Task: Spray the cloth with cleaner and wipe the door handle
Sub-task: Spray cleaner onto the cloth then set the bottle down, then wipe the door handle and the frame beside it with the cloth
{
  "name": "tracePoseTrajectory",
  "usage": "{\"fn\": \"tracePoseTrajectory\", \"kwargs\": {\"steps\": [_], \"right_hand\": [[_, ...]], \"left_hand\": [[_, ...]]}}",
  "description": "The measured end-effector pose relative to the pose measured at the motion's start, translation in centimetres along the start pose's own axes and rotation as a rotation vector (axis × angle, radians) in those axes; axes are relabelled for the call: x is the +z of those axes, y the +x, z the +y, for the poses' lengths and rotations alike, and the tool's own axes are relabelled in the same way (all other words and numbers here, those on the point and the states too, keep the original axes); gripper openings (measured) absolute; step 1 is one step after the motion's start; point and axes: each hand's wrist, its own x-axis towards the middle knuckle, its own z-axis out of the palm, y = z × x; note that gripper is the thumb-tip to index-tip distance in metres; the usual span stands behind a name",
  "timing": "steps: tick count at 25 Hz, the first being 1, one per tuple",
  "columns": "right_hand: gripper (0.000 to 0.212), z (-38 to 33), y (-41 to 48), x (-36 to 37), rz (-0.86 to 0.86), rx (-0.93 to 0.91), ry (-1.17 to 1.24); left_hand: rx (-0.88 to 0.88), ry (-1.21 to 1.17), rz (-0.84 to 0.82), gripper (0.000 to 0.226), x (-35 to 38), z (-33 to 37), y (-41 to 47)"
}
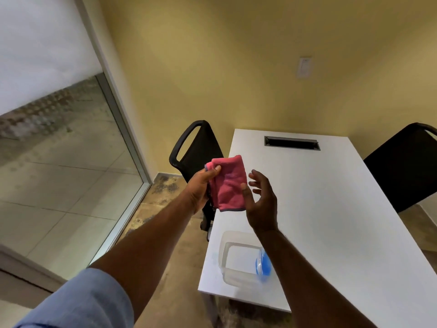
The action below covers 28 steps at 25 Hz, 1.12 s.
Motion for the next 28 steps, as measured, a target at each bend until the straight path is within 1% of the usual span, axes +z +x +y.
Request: {"fn": "tracePoseTrajectory", "kwargs": {"steps": [2,5,8,9,14,16,19,20,23,28], "right_hand": [[0.050,-2.1,1.6,0.9,-0.027,0.022,0.066],[0.043,-5.4,3.6,2.0,-0.031,0.001,0.154],[0.036,-8.6,5.5,3.2,-0.049,-0.019,0.248],[0.036,-9.7,6.0,3.7,-0.071,-0.019,0.290],[0.040,-14.6,7.5,6.6,-0.194,-0.034,0.465],[0.036,-16.8,7.9,8.0,-0.220,-0.058,0.515],[0.023,-20.4,7.8,10.4,-0.279,-0.083,0.597],[0.021,-21.6,7.6,11.2,-0.298,-0.089,0.625],[0.024,-24.6,7.1,14.0,-0.339,-0.112,0.693],[0.012,-29.9,5.4,20.0,-0.452,-0.113,0.816]], "left_hand": [[0.054,-0.011,-0.012,0.027,-0.3,1.9,-0.7],[0.136,-0.037,-0.018,0.036,-0.7,5.2,-2.0],[0.211,-0.044,0.001,0.024,-1.5,8.3,-3.3],[0.238,-0.048,0.015,0.023,-1.9,9.4,-3.8],[0.368,-0.014,0.084,0.036,-4.6,13.7,-6.7],[0.412,-0.011,0.126,0.042,-6.0,15.3,-8.2],[0.467,0.016,0.197,0.055,-8.4,17.5,-10.6],[0.481,0.027,0.214,0.056,-9.4,18.1,-11.3],[0.503,0.061,0.243,0.048,-12.4,19.2,-13.3],[0.547,0.102,0.393,0.059,-19.1,21.4,-16.8]]}}
